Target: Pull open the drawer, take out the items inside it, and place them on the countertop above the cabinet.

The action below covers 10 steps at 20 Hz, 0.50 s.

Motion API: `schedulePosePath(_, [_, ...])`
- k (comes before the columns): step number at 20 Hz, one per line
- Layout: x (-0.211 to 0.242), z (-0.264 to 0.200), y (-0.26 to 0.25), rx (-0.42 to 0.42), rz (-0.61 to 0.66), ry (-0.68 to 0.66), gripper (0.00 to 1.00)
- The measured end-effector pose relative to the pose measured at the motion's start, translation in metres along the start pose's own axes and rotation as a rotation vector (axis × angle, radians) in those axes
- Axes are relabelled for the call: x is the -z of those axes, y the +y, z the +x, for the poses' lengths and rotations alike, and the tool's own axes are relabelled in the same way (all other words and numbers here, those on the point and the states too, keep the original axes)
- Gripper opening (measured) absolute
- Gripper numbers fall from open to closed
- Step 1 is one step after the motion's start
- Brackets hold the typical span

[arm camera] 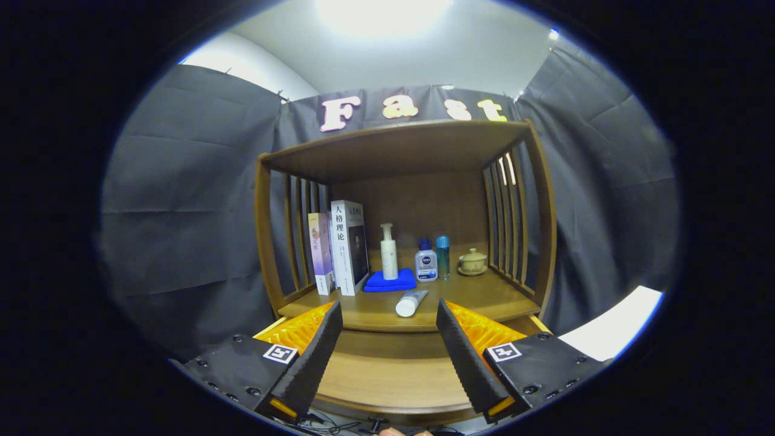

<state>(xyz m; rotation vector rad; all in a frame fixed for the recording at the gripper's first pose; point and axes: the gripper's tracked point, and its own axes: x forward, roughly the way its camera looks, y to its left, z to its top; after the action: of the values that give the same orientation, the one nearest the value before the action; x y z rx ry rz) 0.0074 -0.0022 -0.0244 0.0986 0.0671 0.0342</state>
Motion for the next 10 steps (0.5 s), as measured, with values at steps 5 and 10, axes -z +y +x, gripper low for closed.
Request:
schedulePosePath(5, [0.030,-0.039,0.009,0.012,0.036,-0.027,0.98])
schedulePosePath(10, [0.086,-0.060,0.002,0.038,-0.040,0.034,0.98])
